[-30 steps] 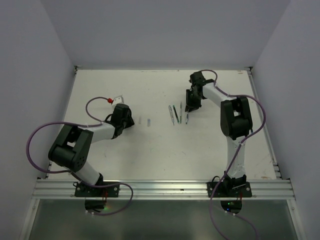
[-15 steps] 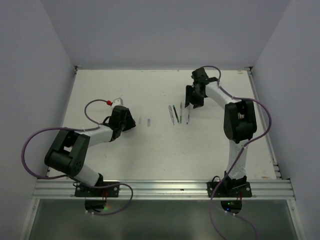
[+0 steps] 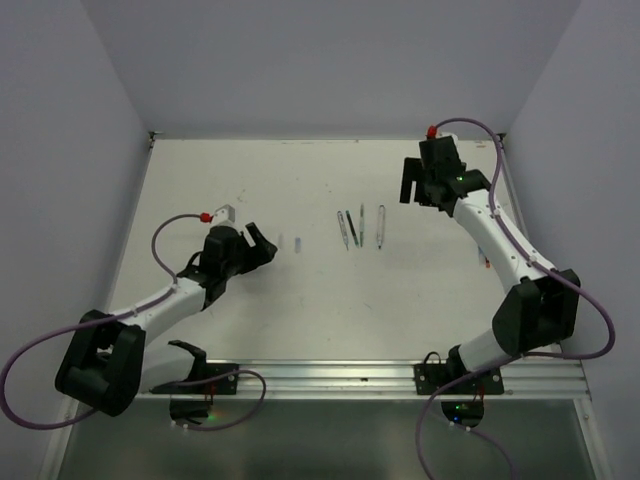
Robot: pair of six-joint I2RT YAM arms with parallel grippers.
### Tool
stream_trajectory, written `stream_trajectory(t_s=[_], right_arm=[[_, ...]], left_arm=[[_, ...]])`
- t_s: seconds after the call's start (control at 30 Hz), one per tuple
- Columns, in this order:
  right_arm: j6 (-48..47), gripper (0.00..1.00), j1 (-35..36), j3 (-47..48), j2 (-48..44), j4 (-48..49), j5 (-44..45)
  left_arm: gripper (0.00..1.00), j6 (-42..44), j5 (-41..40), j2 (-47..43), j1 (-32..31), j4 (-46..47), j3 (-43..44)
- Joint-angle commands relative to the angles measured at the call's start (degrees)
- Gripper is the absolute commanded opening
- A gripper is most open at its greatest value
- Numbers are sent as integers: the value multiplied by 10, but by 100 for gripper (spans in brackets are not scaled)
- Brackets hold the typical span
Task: Open the pen caps
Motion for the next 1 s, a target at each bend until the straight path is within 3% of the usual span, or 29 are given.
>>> stream_trajectory(t_s=[0.0,0.13,0.37,0.63,0.8,0.97], right_arm=[[-31,87,-10,-48,-9,2,99],[-36,87,-54,-100,-38,25,61],[-26,90,-203,-198,-80,104,-19],[-61,78,-259,-216,-30,149,-73],[-67,52,-279,-214,11,166,-91],[-69,50,-289,-209,38,173,-87]], left_arm=[[82,-25,86,-43,2,28,-14],[84,-29,135,-99,-2,18,-18],[87,-10,144,-192,-2,-9,-38],[87,-1,183,-153,-2,20,-45],[87,7,182,-147,-2,26,-45],[87,14,178,-132,-2,24,-35]])
